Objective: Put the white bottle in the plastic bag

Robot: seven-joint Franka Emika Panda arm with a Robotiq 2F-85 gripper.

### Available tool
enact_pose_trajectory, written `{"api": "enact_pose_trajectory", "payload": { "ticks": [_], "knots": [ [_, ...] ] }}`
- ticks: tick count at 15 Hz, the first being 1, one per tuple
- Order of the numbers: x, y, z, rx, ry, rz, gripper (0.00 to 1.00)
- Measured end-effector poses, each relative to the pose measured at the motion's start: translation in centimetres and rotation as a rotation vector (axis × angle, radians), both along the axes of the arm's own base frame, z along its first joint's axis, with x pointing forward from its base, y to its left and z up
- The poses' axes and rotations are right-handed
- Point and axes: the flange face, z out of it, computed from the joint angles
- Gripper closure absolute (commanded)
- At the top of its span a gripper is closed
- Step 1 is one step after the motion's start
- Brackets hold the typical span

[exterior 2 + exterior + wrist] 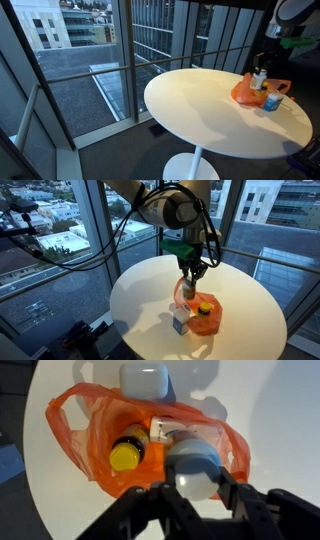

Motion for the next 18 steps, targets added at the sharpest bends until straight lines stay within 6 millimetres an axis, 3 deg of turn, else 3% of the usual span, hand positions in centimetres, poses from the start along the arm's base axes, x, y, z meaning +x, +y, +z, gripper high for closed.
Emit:
{"api": "enact_pose_trajectory", "payload": {
  "ticks": [9,18],
  "knots": [
    [1.1,-1.9,-2.9,-0.003,0.035,-0.026,0.81],
    [1.6,-2.0,-6.2,-0.001,0.071,-0.023,0.81]
  ]
}}
